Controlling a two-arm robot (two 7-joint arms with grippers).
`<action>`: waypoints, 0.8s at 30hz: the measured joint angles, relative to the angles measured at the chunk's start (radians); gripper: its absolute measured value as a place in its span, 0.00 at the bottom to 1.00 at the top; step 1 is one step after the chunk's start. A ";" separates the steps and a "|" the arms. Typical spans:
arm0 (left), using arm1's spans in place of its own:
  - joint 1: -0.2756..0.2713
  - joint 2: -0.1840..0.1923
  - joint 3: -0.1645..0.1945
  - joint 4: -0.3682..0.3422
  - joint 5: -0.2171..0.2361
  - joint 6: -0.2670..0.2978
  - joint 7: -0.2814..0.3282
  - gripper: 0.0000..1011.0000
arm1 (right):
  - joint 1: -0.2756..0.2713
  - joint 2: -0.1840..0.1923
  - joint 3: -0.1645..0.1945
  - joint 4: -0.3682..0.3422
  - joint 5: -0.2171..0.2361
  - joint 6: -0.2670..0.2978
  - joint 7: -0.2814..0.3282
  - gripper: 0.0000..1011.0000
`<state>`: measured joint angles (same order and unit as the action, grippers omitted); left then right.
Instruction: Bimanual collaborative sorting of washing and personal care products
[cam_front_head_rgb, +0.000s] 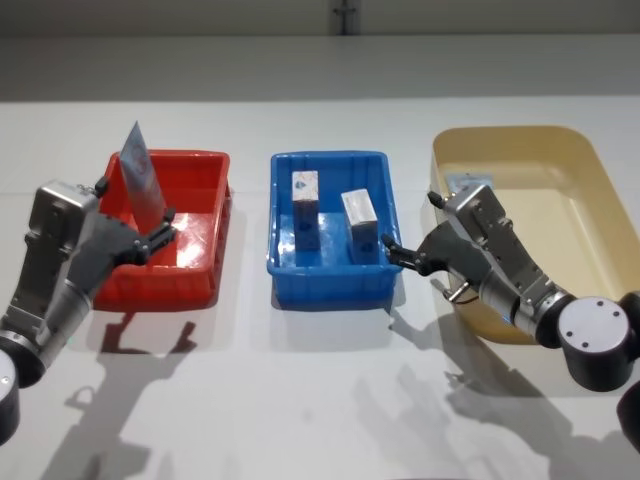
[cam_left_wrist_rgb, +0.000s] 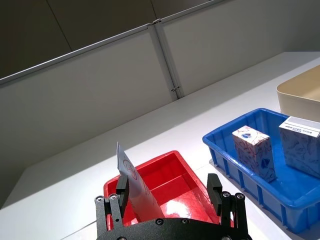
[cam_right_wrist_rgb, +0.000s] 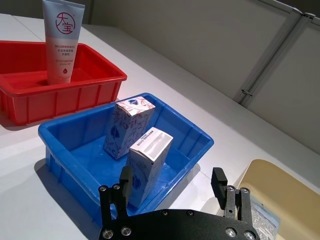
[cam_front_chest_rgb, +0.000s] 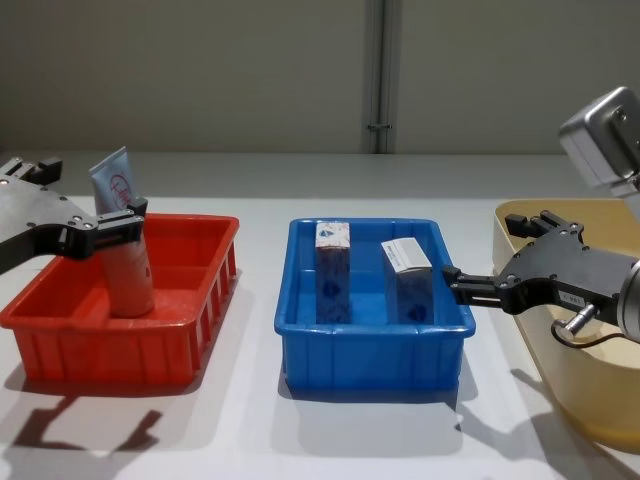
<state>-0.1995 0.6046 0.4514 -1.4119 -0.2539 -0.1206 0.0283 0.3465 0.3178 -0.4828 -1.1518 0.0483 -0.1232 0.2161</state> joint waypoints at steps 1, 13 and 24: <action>0.000 0.000 0.000 0.000 0.000 0.000 0.000 0.99 | 0.002 -0.004 0.000 0.004 -0.001 0.001 0.000 0.99; 0.000 0.000 0.000 0.000 0.000 0.000 0.000 0.99 | 0.012 -0.062 0.015 0.044 -0.029 0.028 -0.025 0.99; 0.000 0.000 0.000 0.000 0.000 0.000 0.000 0.99 | 0.018 -0.118 0.027 0.078 -0.064 0.053 -0.069 0.99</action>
<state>-0.1995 0.6047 0.4514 -1.4120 -0.2539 -0.1206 0.0282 0.3647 0.2001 -0.4561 -1.0737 -0.0155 -0.0703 0.1467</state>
